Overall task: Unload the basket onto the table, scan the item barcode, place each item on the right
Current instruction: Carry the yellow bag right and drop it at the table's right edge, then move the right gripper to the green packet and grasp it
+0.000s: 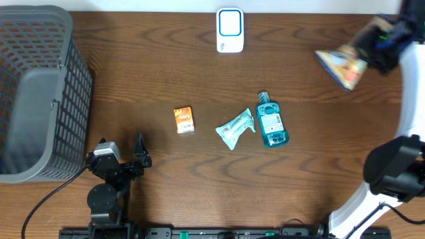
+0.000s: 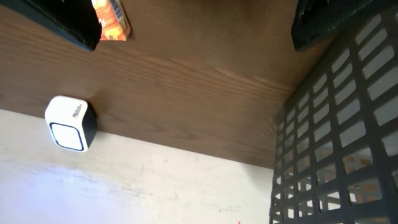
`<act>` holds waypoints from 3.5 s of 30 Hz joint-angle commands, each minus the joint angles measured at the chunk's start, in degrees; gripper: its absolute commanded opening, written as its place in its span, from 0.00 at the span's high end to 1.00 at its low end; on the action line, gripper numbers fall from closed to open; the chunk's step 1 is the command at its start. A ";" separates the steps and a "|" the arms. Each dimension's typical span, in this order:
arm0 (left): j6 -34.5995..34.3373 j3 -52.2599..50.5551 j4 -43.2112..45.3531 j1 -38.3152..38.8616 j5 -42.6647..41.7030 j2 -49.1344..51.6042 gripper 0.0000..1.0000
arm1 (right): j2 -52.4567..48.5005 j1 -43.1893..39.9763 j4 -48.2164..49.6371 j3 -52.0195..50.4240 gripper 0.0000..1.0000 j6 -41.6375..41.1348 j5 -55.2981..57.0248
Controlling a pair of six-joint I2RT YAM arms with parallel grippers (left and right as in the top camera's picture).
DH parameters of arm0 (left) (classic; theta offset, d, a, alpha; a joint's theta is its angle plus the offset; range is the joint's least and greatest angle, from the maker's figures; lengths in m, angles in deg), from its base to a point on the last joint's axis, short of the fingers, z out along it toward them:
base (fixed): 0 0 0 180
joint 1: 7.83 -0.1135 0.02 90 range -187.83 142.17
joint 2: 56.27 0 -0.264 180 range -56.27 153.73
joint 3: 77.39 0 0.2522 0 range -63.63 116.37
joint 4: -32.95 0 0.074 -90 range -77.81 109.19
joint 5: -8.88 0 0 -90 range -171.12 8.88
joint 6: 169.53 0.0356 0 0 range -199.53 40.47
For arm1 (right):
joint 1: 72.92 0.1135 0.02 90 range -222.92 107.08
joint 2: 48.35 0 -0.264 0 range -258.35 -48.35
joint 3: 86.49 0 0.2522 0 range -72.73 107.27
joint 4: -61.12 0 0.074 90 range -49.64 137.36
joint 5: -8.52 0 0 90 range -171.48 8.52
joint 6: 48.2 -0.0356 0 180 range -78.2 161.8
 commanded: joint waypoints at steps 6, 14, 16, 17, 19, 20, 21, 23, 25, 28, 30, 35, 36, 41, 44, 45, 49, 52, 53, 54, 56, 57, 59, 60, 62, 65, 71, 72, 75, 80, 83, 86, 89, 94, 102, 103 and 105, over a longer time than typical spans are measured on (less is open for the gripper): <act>-0.50 -1.55 -1.22 -0.13 0.33 -0.04 0.02 | -5.99 -9.05 1.27 -8.02 0.89 1.88 19.08; -0.50 -1.55 -1.22 -0.13 0.33 -0.04 0.02 | -7.06 -15.72 0.42 -12.09 0.79 -0.72 12.66; -0.50 -1.55 -1.22 -0.13 0.33 -0.04 0.02 | -6.75 -16.96 -0.55 -11.65 0.36 -0.70 6.78; -0.50 -1.55 -1.22 -0.13 0.33 -0.04 0.02 | -6.49 -17.49 -1.29 -11.45 0.24 -0.70 3.02; -0.50 -1.55 -1.22 -0.13 0.33 -0.04 0.02 | -6.08 -17.90 -2.29 -11.43 0.14 -0.72 -5.90; -0.50 -1.55 -1.22 -0.13 0.33 -0.04 0.02 | -5.95 -17.81 -2.64 -11.45 0.10 -0.74 -9.75; -0.50 -1.55 -1.22 -0.13 0.33 -0.04 0.02 | -5.77 -17.38 -3.19 -11.43 0.07 -0.72 -14.01; -0.50 -1.55 -1.22 -0.13 0.33 -0.04 0.02 | -5.57 -16.02 -4.74 -11.43 0.06 -0.52 -20.87; -0.50 -1.55 -1.22 -0.13 0.33 -0.04 0.02 | -5.22 -14.03 -6.82 -11.45 0.06 -0.24 -25.86; -0.50 -1.55 -1.22 -0.13 0.33 -0.04 0.02 | -4.04 -9.42 -7.19 -11.45 0.08 -0.28 -28.02; -0.50 -1.55 -1.22 -0.13 0.33 -0.04 0.02 | -2.64 -5.73 -6.47 -11.45 0.10 -0.31 -27.61; -0.50 -1.55 -1.22 -0.13 0.33 -0.04 0.02 | 3.23 2.43 -5.40 -11.45 0.11 -0.02 -25.99; -0.50 -1.55 -1.22 -0.13 0.33 -0.04 0.02 | 4.90 3.74 -5.31 -11.45 0.11 0.35 -24.94; -0.50 -1.55 -1.22 -0.13 0.33 -0.04 0.02 | 16.87 10.95 -7.82 -11.45 0.11 4.24 -14.03; -0.50 -1.55 -1.22 -0.13 0.33 -0.04 0.02 | 23.71 15.15 -9.73 -11.50 0.09 7.93 -9.38; -0.50 -1.55 -1.22 -0.13 0.33 -0.04 0.02 | 26.29 16.98 -10.34 -11.52 0.07 8.92 -7.30; -0.50 -1.55 -1.22 -0.13 0.33 -0.04 0.02 | 33.79 24.00 -10.71 -12.66 0.01 11.08 3.56; -0.50 -1.55 -1.22 -0.13 0.33 -0.04 0.02 | 37.18 29.62 -10.69 -15.85 0.01 11.08 7.58; -0.50 -1.55 -1.22 -0.13 0.33 -0.04 0.02 | 37.79 31.19 -10.60 -17.38 0.01 11.08 7.54; -0.50 -1.55 -1.22 -0.13 0.33 -0.04 0.02 | 38.16 32.68 -10.40 -19.10 0.01 10.91 7.21; -0.50 -1.55 -1.22 -0.13 0.33 -0.04 0.02 | 38.23 35.50 -9.90 -23.47 0.01 9.68 6.47; -0.50 -1.55 -1.22 -0.13 0.33 -0.04 0.02 | 38.07 36.54 -8.96 -25.97 0.01 9.07 6.43; -0.50 -1.55 -1.22 -0.13 0.33 -0.04 0.02 | 37.70 38.32 -5.20 -31.63 0.01 8.76 6.45; -0.50 -1.55 -1.22 -0.13 0.33 -0.04 0.02 | 37.29 39.04 -2.51 -34.88 0.01 8.72 6.38; -0.50 -1.55 -1.22 -0.13 0.33 -0.04 0.02 | 36.22 39.87 1.60 -39.67 0.01 8.70 4.76; -0.50 -1.55 -1.22 -0.13 0.33 -0.04 0.02 | 33.90 40.41 6.82 -44.70 0.07 7.85 -2.10; -0.50 -1.55 -1.22 -0.13 0.33 -0.04 0.02 | 29.29 40.48 12.63 -47.91 0.16 -4.50 -10.43; -0.50 -1.55 -1.22 -0.13 0.33 -0.04 0.02 | 28.65 40.65 12.83 -48.09 0.20 -7.08 -10.47; -0.50 -1.55 -1.22 -0.13 0.33 -0.04 0.02 | 25.83 41.88 14.38 -49.27 0.28 -16.02 -10.21; -0.50 -1.55 -1.22 -0.13 0.33 -0.04 0.02 | 20.65 44.33 22.56 -51.80 0.28 -22.86 -8.37; -0.50 -1.55 -1.22 -0.13 0.33 -0.04 0.02 | 17.88 45.00 26.23 -52.00 0.28 -24.70 -8.33; -0.50 -1.55 -1.22 -0.13 0.33 -0.04 0.02 | 15.45 45.59 29.38 -52.00 0.32 -25.99 -7.85; -0.50 -1.55 -1.22 -0.13 0.33 -0.04 0.02 | 12.92 46.38 30.73 -52.00 0.36 -29.64 -6.56; -0.50 -1.55 -1.22 -0.13 0.33 -0.04 0.02 | 8.63 47.32 32.81 -52.00 0.36 -34.86 0.46; -0.50 -1.55 -1.22 -0.13 0.33 -0.04 0.02 | 3.02 48.26 36.22 -52.00 0.87 -34.80 1.68; -0.50 -1.55 -1.22 -0.13 0.33 -0.04 0.02 | 2.95 48.26 36.22 -52.00 0.96 -34.77 1.86; -0.50 -1.55 -1.22 -0.13 0.33 -0.04 0.02 | 2.95 48.22 36.26 -52.00 0.99 -34.27 2.86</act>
